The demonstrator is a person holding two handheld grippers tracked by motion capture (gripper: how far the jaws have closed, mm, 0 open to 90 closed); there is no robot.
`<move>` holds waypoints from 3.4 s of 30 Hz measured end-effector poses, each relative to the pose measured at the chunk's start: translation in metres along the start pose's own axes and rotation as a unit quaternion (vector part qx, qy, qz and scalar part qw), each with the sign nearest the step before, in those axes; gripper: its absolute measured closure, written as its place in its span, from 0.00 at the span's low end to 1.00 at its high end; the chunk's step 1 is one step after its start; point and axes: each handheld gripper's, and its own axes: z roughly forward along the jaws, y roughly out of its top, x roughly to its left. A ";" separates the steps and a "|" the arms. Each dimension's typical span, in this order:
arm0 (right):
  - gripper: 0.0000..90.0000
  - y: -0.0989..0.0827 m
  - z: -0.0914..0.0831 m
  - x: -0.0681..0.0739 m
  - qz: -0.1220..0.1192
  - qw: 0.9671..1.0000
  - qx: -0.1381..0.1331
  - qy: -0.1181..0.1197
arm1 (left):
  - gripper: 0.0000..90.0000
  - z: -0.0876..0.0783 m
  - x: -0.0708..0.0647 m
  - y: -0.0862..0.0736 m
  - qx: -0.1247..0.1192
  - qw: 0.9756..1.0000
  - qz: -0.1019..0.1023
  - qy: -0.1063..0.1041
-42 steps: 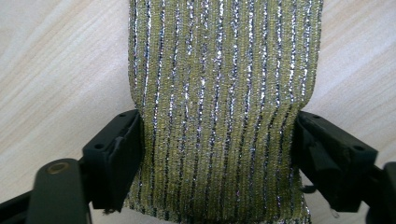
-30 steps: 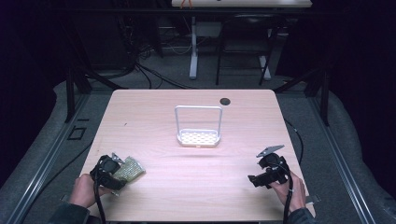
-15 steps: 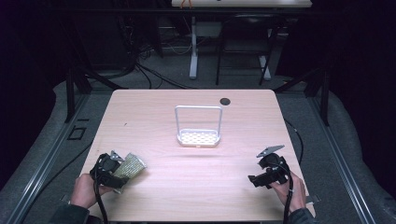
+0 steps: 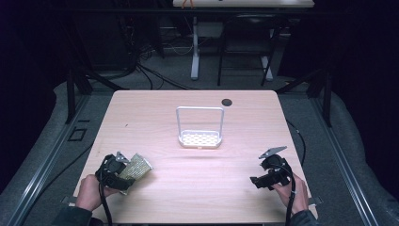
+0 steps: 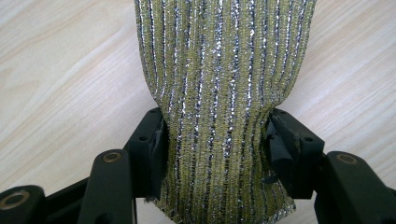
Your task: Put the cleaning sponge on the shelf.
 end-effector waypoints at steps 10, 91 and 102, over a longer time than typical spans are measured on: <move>0.12 0.001 0.003 0.000 -0.007 1.000 0.003 -0.002 | 0.48 0.002 -0.012 0.012 -0.007 1.000 0.016 -0.011; 0.14 -0.004 0.003 0.001 -0.004 1.000 0.012 0.013 | 0.50 0.023 -0.070 0.141 -0.054 0.997 0.034 -0.051; 0.14 -0.004 0.005 0.001 -0.004 1.000 0.013 0.018 | 0.48 0.033 -0.076 0.166 -0.054 0.997 0.032 -0.055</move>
